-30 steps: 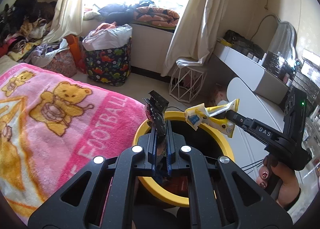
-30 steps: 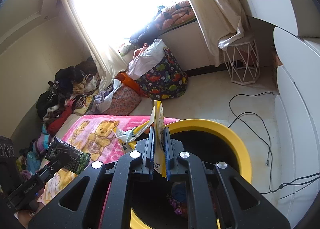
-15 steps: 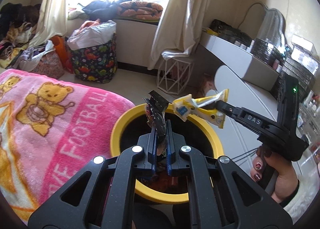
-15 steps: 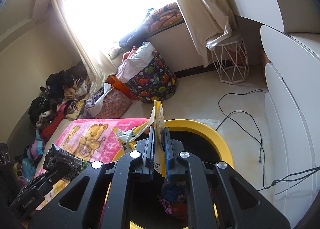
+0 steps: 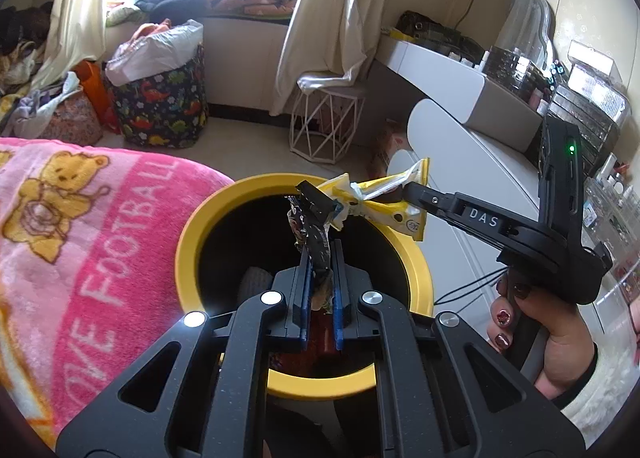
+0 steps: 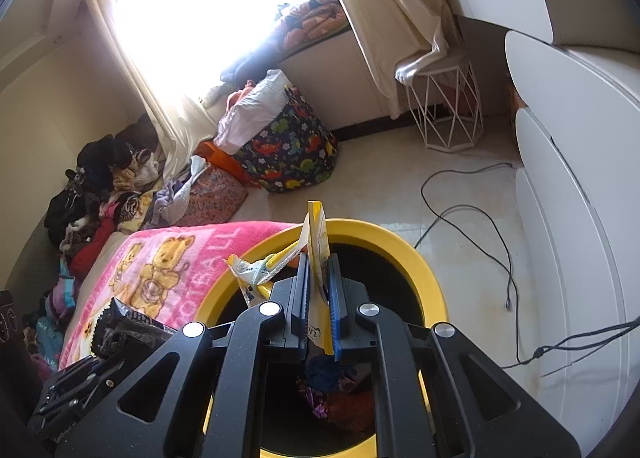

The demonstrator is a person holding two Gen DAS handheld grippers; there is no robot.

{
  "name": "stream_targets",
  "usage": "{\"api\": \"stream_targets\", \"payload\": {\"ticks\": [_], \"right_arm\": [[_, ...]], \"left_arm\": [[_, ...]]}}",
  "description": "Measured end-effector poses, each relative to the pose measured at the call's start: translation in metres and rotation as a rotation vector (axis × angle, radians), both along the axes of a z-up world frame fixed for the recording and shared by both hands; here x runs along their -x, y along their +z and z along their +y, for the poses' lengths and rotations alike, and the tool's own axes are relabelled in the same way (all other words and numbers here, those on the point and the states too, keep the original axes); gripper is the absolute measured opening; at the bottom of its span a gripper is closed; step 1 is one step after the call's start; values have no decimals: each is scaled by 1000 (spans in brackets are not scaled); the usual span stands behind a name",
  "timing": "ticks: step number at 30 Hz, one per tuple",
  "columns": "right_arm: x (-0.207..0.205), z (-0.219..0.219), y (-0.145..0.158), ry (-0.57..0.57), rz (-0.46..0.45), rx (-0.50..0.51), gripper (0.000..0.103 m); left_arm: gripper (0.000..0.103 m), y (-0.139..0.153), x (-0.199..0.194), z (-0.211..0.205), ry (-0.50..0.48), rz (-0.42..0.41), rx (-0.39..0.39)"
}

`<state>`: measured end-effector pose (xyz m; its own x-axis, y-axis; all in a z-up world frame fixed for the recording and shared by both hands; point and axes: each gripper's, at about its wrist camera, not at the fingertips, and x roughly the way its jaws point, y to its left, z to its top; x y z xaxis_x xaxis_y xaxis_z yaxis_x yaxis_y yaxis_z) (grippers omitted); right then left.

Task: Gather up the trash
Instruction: 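Carry both wrappers over the yellow bin and open both tools to drop them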

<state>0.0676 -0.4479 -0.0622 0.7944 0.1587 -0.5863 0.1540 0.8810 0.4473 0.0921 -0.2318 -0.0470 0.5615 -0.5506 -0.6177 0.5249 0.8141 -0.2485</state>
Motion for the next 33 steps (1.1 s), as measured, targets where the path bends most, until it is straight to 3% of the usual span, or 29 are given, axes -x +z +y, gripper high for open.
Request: {"api": "stream_targets", "payload": {"ticks": [12,20,22,28,33], "right_arm": [[-1,-3,-12,3,40,-44,17],[3,-5,-8,2,37,-44,36],[6,-4,-6,4,36,-42,45],[14,-1,-1,7,34,-15,68],[22,6,6,7,18,10,84]], "left_arm": [[8,-23,-12,-13,-18,79,-36],[49,-25,-13,-11,7,96,-43],[54,-24,-13,-9,15,98,-40],[86,-18,-10,-1,58,76,-54],[92,-14,-10,13,114,66,-60]]}}
